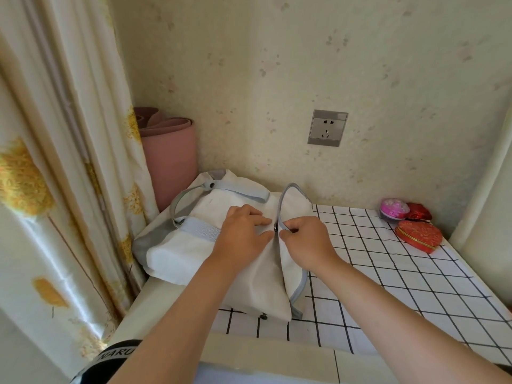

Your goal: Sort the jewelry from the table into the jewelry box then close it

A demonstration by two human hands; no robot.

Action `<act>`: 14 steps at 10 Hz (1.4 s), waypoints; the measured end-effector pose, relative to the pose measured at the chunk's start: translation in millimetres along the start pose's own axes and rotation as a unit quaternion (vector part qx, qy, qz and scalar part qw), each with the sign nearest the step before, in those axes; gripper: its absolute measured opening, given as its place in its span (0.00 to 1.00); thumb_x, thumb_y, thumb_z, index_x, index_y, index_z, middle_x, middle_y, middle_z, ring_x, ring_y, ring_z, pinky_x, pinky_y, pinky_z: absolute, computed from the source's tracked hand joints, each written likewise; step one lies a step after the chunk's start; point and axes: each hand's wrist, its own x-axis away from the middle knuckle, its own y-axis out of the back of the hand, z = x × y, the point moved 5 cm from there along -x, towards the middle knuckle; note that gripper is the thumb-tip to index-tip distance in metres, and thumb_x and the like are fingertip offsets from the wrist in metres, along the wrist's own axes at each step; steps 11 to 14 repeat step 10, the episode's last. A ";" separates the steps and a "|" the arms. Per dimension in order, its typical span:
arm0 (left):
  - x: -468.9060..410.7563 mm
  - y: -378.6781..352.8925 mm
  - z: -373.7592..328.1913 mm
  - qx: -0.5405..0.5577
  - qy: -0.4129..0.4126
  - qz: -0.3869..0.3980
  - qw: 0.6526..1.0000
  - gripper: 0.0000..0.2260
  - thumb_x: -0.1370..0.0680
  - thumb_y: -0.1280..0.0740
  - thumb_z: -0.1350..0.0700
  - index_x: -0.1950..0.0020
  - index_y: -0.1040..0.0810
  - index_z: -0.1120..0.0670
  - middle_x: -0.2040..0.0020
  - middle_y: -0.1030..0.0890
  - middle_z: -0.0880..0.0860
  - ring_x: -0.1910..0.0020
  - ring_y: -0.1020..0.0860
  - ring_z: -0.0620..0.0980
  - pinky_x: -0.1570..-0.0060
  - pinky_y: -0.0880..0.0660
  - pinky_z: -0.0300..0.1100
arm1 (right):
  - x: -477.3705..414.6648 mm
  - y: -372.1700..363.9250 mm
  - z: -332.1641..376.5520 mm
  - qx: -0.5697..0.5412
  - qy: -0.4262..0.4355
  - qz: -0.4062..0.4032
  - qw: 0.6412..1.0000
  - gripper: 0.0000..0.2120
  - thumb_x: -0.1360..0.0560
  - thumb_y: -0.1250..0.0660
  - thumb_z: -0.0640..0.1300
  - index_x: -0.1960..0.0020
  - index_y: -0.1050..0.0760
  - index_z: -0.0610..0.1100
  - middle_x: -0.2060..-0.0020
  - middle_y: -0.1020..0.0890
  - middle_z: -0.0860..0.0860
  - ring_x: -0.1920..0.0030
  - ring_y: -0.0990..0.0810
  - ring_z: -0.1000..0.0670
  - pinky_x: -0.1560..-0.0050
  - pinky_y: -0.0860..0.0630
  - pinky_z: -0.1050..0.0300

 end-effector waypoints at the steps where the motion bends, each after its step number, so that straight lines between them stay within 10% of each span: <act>1: 0.4 -0.4 -0.2 0.001 -0.003 -0.006 1.000 0.15 0.24 0.29 0.48 0.38 0.19 0.49 0.41 0.24 0.45 0.38 0.34 0.45 0.40 0.40 0.31 | -3.8 -2.5 -3.2 -0.037 -0.022 -0.015 0.999 0.14 0.25 0.34 0.36 0.70 0.26 0.37 0.76 0.31 0.52 0.75 0.35 0.56 0.74 0.38 0.64; 3: -1.0 0.9 2.8 0.017 0.004 -0.005 1.000 0.15 0.24 0.29 0.48 0.38 0.18 0.48 0.41 0.25 0.45 0.38 0.35 0.44 0.39 0.40 0.32 | -1.3 -1.6 -3.0 -0.091 -0.058 0.002 0.994 0.15 0.25 0.34 0.37 0.70 0.28 0.38 0.75 0.33 0.50 0.73 0.35 0.54 0.70 0.37 0.61; 5: 1.5 0.7 1.9 -0.008 -0.021 -0.004 1.000 0.13 0.21 0.33 0.50 0.38 0.20 0.48 0.42 0.25 0.45 0.39 0.34 0.46 0.38 0.36 0.35 | 2.1 2.8 -1.7 -0.165 -0.075 0.024 0.983 0.10 0.20 0.36 0.42 0.49 0.15 0.44 0.56 0.14 0.48 0.60 0.16 0.50 0.56 0.17 0.52; 7: 7.6 3.5 -4.2 -0.013 -0.043 -0.015 0.999 0.15 0.19 0.41 0.60 0.34 0.24 0.53 0.38 0.24 0.49 0.39 0.33 0.47 0.37 0.34 0.37 | 4.6 -28.5 -3.1 0.034 0.077 -0.017 0.996 0.26 0.17 0.39 0.46 0.21 0.40 0.46 0.26 0.34 0.49 0.27 0.37 0.47 0.28 0.45 0.61; 14: 11.7 22.6 -12.8 -0.003 -0.031 -0.020 0.999 0.18 0.19 0.36 0.51 0.29 0.28 0.49 0.34 0.24 0.46 0.33 0.31 0.47 0.33 0.34 0.40 | -10.1 23.4 8.3 -0.009 0.071 -0.066 0.995 0.23 0.19 0.36 0.48 0.24 0.33 0.48 0.27 0.31 0.50 0.26 0.35 0.49 0.26 0.40 0.55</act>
